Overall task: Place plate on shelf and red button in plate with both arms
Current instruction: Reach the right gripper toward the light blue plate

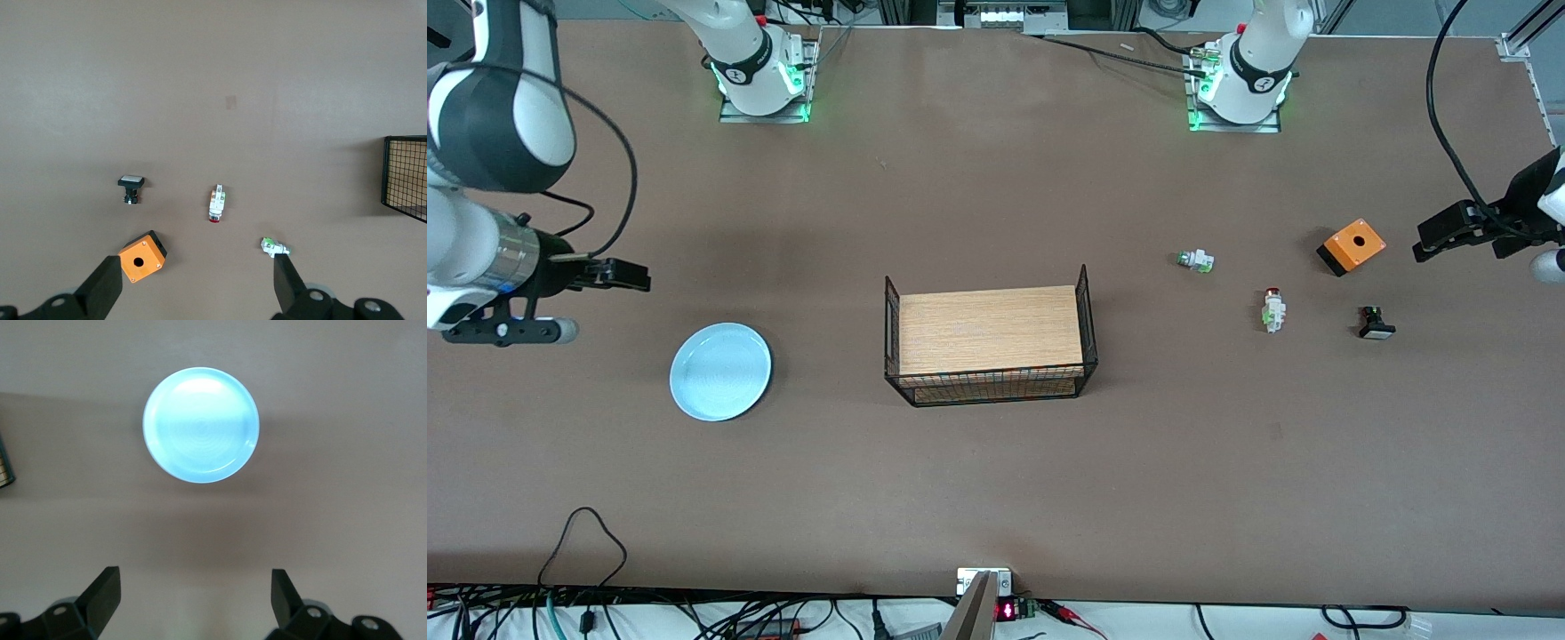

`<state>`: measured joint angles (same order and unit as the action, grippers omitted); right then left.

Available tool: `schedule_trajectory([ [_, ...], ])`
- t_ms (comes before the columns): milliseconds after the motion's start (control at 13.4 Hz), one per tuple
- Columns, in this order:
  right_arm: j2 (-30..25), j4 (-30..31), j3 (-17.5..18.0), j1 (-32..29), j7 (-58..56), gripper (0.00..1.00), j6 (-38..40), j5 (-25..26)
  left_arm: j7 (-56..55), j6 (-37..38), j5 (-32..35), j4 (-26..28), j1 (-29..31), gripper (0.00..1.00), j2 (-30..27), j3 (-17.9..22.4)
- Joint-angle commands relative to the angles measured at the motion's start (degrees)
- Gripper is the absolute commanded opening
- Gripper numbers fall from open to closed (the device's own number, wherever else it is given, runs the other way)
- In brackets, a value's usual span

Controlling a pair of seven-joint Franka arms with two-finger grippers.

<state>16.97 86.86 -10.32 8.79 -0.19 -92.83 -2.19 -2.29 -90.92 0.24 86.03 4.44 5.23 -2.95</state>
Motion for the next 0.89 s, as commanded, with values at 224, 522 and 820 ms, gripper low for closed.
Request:
schedule_trajectory([
  [224, 7.19, -2.04, 0.22, -4.56, -0.86, 1.00, -3.93, -1.15, -0.61, 0.04, -0.15, 0.02, -0.04, 1.00, -0.13, -0.12],
  [522, 13.87, -2.04, 0.22, -6.06, -3.83, 1.00, -14.03, -1.15, -0.61, -5.13, -0.15, 0.99, 0.04, 1.00, -0.13, -0.12],
  [820, 19.41, -2.04, 0.92, -6.42, -6.48, 1.00, -21.07, -1.33, -0.61, -5.67, -0.15, 4.40, 0.04, 1.00, -2.06, -0.12],
])
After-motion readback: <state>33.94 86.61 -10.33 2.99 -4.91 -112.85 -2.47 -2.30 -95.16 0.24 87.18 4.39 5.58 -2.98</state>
